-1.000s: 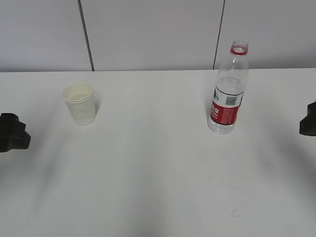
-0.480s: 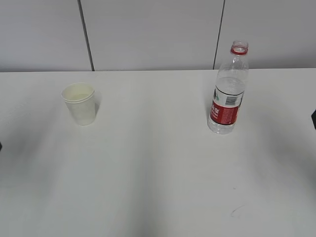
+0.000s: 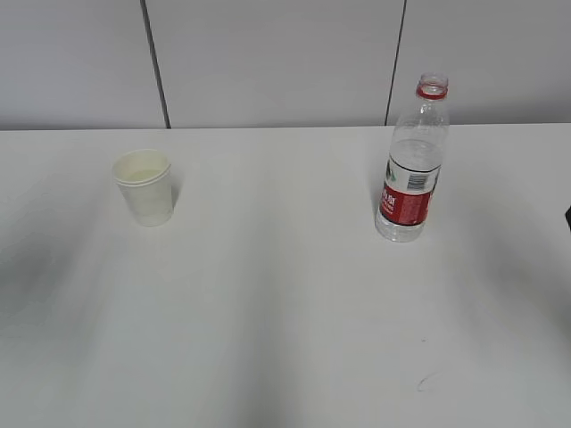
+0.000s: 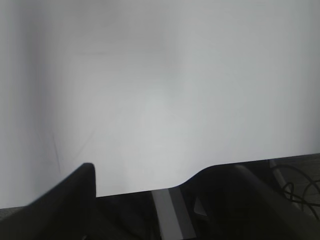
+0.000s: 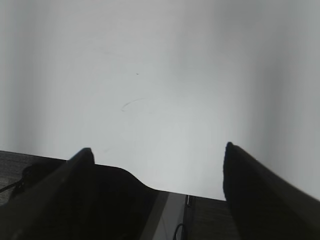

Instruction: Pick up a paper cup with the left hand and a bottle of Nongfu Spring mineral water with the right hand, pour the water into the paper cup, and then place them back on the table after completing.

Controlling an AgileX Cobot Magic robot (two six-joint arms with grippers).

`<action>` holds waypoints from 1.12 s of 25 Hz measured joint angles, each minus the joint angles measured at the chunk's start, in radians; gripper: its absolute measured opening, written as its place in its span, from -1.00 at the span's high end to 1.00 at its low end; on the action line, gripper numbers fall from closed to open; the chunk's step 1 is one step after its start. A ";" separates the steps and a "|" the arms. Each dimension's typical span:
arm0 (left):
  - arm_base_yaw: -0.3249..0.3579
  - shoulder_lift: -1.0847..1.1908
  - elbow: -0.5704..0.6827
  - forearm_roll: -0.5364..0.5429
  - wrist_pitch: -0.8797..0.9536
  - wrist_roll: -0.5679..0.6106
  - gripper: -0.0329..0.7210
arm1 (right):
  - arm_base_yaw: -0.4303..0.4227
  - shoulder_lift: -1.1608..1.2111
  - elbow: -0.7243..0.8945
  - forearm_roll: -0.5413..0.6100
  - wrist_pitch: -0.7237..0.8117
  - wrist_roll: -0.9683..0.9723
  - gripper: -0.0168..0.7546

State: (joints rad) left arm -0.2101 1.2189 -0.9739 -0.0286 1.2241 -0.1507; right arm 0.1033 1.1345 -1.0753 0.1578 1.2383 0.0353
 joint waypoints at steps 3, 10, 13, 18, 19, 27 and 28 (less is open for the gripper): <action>0.000 -0.003 0.000 -0.001 0.000 -0.001 -0.42 | 0.000 0.000 0.000 0.000 0.000 -0.035 -0.57; 0.000 -0.104 0.000 0.001 0.004 0.037 -0.41 | 0.000 -0.068 0.002 -0.006 0.000 -0.094 -0.57; 0.000 -0.203 0.000 0.001 0.012 0.043 -0.41 | 0.000 -0.164 0.018 -0.019 0.001 -0.104 -0.57; 0.000 -0.372 0.041 0.001 0.022 0.045 -0.41 | 0.000 -0.358 0.112 -0.037 0.007 -0.106 -0.57; 0.000 -0.407 0.058 0.001 0.024 0.045 -0.41 | 0.000 -0.399 0.132 -0.039 0.009 -0.106 -0.57; 0.000 -0.684 0.178 0.003 0.037 0.045 -0.41 | 0.000 -0.656 0.286 -0.041 0.020 -0.115 -0.57; 0.000 -0.721 0.186 0.005 0.040 0.046 -0.41 | 0.000 -0.684 0.301 -0.041 0.022 -0.117 -0.57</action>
State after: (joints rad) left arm -0.2101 0.4979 -0.7878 -0.0238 1.2641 -0.1043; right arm 0.1033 0.4506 -0.7743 0.1166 1.2603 -0.0813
